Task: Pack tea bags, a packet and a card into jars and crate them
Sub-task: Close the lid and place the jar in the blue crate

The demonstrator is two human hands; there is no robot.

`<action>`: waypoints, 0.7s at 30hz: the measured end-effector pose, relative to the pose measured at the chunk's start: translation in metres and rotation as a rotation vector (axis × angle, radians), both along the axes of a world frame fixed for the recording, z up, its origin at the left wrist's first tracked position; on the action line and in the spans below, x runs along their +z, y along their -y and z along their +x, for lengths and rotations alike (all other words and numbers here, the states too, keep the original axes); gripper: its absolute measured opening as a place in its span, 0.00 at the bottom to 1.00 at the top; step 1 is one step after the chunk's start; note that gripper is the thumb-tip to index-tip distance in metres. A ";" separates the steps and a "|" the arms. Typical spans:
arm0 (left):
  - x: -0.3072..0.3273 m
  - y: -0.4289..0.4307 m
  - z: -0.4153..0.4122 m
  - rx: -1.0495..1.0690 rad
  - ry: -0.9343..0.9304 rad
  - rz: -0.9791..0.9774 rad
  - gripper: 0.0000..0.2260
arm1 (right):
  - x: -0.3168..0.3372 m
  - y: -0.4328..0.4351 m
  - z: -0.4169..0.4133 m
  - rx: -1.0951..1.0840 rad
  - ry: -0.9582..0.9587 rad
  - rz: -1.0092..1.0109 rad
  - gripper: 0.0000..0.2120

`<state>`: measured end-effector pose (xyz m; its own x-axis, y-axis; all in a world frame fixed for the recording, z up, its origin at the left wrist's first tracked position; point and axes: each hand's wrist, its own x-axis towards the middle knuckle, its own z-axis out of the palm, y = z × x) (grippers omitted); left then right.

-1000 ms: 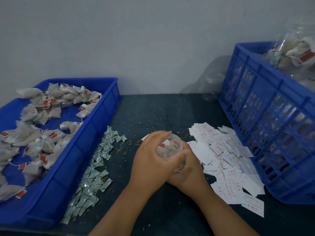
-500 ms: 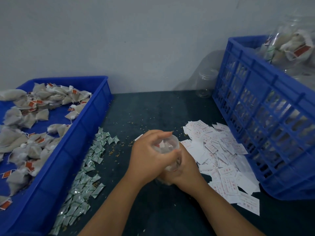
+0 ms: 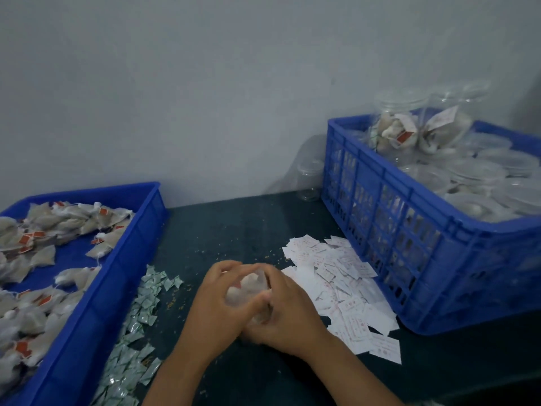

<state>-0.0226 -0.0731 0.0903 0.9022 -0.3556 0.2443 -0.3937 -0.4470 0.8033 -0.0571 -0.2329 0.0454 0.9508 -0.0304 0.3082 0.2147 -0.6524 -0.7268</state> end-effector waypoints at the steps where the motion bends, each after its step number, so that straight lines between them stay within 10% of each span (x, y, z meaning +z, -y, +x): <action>1: 0.003 0.002 -0.003 -0.004 0.017 0.029 0.19 | 0.009 0.003 -0.001 0.045 -0.052 -0.032 0.48; 9: 0.068 0.044 -0.012 -0.082 -0.027 -0.499 0.14 | 0.128 0.078 -0.054 -0.031 0.140 -0.090 0.45; 16: 0.104 0.137 0.001 -0.280 0.033 -0.227 0.05 | 0.240 0.181 -0.078 -0.417 0.462 -0.123 0.46; 21: 0.123 0.212 0.000 -0.418 0.164 -0.096 0.18 | 0.261 0.247 -0.040 -0.596 0.194 -0.203 0.47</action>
<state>-0.0225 -0.2855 0.2130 0.6326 -0.6501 0.4210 -0.6497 -0.1495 0.7453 -0.0972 -0.4803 0.3062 0.7156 -0.4579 0.5275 -0.1112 -0.8202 -0.5612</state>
